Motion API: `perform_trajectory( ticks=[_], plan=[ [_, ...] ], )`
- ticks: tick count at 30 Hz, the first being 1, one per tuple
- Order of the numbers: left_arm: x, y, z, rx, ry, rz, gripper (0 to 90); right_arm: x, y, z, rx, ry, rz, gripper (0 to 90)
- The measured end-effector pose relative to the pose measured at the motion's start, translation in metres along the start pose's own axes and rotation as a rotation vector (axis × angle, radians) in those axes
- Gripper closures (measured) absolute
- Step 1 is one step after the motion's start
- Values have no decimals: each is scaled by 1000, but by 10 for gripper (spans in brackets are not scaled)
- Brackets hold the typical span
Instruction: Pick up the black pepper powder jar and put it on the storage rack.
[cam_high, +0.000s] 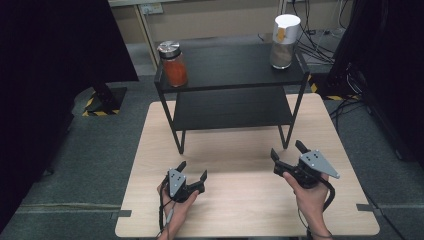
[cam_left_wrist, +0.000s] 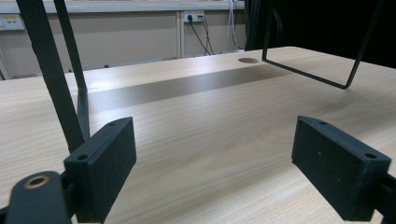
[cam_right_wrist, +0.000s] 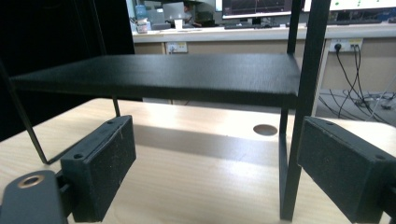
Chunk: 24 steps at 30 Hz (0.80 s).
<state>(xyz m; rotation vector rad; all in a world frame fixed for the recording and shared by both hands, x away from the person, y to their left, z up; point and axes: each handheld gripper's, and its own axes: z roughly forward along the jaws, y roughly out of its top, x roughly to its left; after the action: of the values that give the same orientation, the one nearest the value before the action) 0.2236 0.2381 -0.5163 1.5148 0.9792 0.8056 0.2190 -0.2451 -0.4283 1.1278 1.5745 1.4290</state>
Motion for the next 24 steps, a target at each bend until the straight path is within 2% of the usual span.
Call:
perform_trajectory(
  ticks=[24],
  plan=[
    [-1,0,0,1,0,2,132,-7,-45,2,129,10,-8,117]
  ],
)
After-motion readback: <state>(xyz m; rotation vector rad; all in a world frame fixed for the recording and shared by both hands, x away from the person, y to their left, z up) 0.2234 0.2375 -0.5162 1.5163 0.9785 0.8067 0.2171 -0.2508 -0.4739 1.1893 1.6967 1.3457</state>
